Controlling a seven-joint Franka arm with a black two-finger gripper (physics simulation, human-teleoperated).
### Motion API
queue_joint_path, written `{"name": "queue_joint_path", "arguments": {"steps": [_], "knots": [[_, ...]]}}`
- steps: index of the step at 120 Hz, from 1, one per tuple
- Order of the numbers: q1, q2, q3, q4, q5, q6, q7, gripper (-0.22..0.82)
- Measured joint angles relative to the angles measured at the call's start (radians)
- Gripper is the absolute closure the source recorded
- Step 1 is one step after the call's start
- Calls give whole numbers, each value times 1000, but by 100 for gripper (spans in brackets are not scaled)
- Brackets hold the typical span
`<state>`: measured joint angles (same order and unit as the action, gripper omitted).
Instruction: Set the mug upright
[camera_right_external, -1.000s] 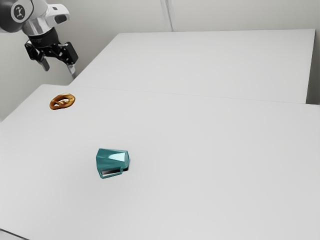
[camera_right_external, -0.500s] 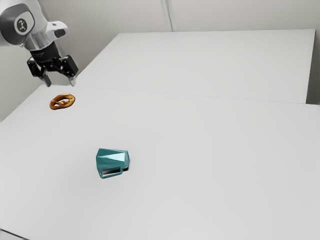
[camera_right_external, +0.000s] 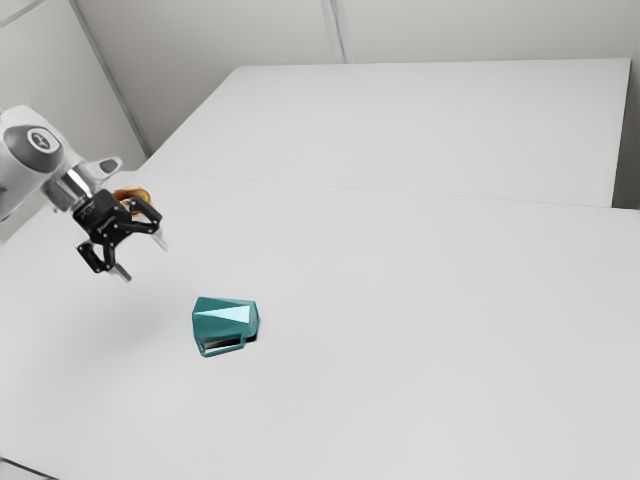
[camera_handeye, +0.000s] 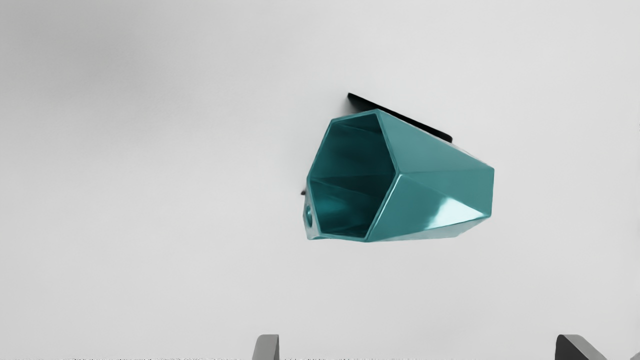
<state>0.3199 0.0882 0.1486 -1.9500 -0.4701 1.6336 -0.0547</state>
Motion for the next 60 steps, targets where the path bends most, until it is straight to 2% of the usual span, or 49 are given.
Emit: {"name": "queue_joint_path", "arguments": {"steps": [15, 60], "knots": [[-32, 79, 17, -14, -103, -10, -4, 0], [-36, 217, 22, 11, -256, 14, -9, 0]]}}
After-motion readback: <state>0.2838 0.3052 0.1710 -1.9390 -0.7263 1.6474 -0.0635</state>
